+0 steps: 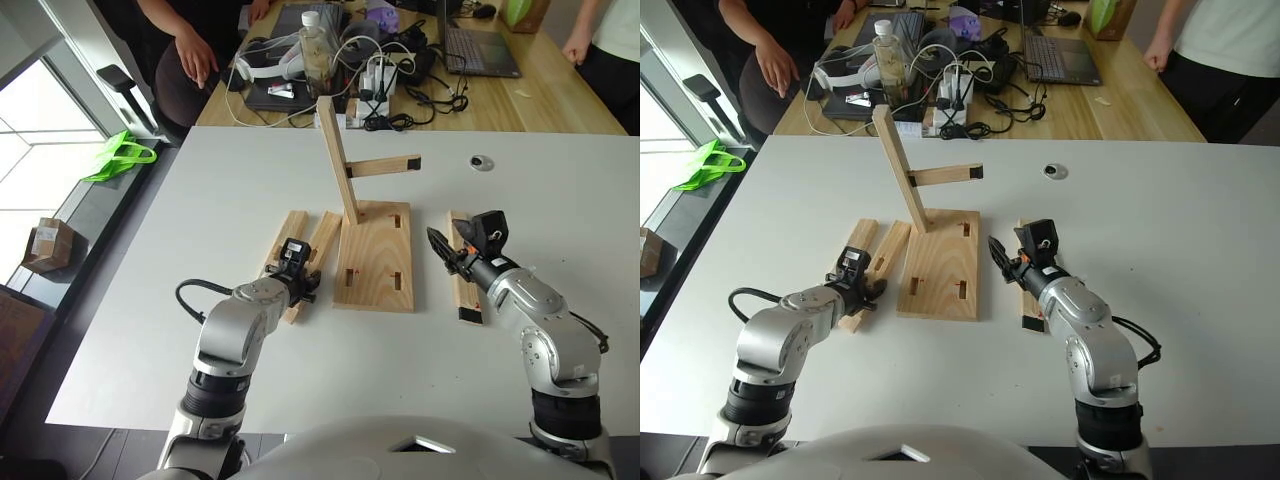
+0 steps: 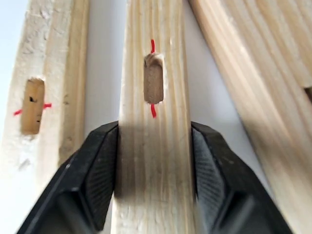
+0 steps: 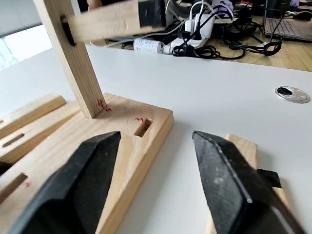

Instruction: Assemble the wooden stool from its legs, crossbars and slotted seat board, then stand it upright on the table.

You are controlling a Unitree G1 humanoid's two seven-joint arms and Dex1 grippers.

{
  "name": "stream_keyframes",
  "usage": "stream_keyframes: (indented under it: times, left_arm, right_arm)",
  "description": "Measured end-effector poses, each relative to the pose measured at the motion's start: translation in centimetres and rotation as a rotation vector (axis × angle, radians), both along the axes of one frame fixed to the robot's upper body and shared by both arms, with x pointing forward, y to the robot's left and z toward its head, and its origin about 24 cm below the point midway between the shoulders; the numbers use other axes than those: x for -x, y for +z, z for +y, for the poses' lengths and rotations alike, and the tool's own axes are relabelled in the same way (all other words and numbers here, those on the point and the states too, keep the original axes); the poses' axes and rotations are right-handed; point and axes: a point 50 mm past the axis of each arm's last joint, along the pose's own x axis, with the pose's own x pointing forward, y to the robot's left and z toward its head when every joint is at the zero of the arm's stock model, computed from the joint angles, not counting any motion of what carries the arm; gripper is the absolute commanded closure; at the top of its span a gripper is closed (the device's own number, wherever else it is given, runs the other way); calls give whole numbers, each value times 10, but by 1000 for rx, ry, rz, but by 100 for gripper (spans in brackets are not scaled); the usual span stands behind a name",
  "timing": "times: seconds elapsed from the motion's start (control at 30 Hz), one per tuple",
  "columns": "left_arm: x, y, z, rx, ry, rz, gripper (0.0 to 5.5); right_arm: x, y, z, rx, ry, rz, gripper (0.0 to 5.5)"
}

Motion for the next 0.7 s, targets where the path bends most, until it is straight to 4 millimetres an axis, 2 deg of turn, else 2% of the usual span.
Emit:
stream_keyframes:
  times: [0.1,0.2,0.3,0.33,0.37,0.43,0.5,0.63,0.7]
  left_arm:
    - [-16,49,19,-142,148,-371,345]
    - [-19,87,30,-218,253,-655,345]
    - [-16,130,22,-175,210,-932,345]
    - [-14,138,17,-142,168,-972,345]
    - [-10,148,1,-42,45,-1006,345]
    - [-1,152,-31,124,-198,-977,345]
    - [7,149,-51,192,-358,-923,345]
    - [18,137,-72,212,-555,-817,345]
    - [20,130,-73,187,-573,-781,345]
  right_arm:
    - [3,16,5,-299,34,-19,272]
    - [4,33,2,-522,128,-39,272]
    - [11,58,3,-727,334,-75,272]
    - [12,63,3,-749,377,-83,272]
    - [15,73,3,-775,453,-94,272]
    - [17,84,5,-770,539,-103,272]
    - [16,90,9,-773,580,-93,272]
    - [6,100,14,-781,579,-88,272]
    - [1,102,11,-770,535,-87,272]
